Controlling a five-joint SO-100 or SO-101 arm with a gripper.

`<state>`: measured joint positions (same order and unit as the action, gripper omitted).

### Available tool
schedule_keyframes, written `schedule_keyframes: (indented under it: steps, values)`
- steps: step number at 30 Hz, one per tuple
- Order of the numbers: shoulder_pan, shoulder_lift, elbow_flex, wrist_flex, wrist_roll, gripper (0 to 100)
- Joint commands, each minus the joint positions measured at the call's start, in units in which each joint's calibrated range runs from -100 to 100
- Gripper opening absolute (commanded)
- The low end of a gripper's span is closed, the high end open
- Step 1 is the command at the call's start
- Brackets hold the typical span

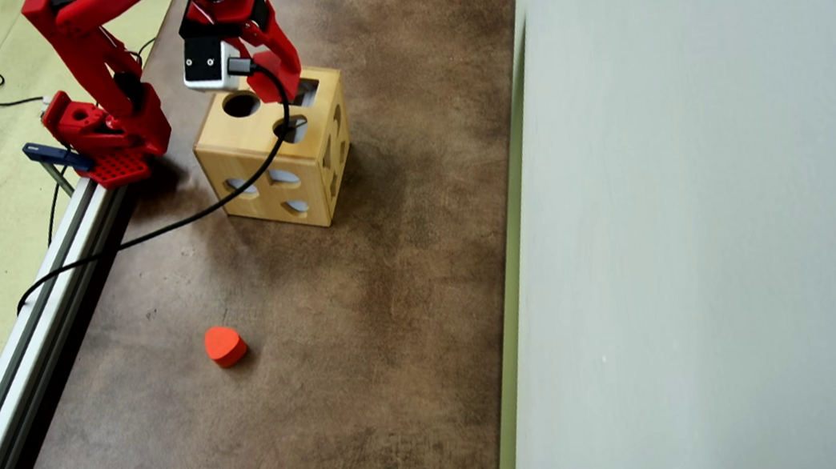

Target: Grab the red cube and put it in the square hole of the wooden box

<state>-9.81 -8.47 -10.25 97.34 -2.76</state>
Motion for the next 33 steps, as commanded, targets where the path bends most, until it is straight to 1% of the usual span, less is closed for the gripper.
schedule_keyframes:
  steps: [1, 10, 16, 31, 33]
  values:
    - [-2.6, -0.06, -1.02, 0.25, -0.24, 2]
    - [-2.97, 2.4, -1.11, -0.07, -0.39, 2]
    - [-2.37, 2.4, -2.72, -0.23, -3.32, 2]
    - [-2.23, 6.48, -5.23, -0.31, -3.61, 2]
    - [-2.23, 6.99, -6.21, -1.36, -4.59, 2]
